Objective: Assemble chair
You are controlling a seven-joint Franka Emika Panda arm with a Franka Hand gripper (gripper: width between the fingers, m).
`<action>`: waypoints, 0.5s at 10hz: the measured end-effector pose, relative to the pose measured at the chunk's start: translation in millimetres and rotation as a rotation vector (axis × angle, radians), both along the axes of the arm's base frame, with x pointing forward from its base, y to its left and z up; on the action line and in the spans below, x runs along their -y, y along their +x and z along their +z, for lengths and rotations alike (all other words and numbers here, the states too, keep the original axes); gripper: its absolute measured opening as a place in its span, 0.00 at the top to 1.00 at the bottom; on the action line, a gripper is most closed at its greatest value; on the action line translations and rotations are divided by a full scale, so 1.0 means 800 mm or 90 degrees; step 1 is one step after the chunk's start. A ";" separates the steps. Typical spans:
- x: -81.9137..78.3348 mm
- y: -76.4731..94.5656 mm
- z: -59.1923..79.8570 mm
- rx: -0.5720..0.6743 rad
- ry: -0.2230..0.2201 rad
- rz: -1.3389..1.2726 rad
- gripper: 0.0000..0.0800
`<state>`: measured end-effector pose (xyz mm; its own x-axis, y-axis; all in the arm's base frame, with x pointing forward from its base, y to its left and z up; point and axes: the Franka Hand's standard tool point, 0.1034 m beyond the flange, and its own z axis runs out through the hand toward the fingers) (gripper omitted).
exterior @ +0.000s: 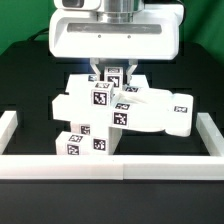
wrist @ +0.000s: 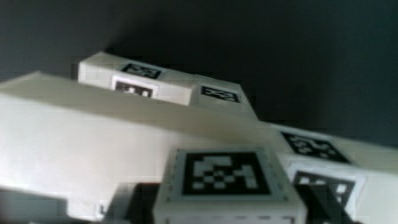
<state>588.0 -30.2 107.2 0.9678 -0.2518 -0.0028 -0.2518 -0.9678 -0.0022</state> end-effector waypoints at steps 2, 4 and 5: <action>0.001 0.000 0.000 0.000 0.005 -0.114 0.66; 0.001 0.000 -0.001 -0.001 0.004 -0.238 0.66; 0.001 0.001 -0.001 -0.003 0.009 -0.330 0.66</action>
Offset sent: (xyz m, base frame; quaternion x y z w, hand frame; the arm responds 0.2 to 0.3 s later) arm -0.0011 -0.0050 -0.0038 -0.0204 -0.0152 0.1950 0.9805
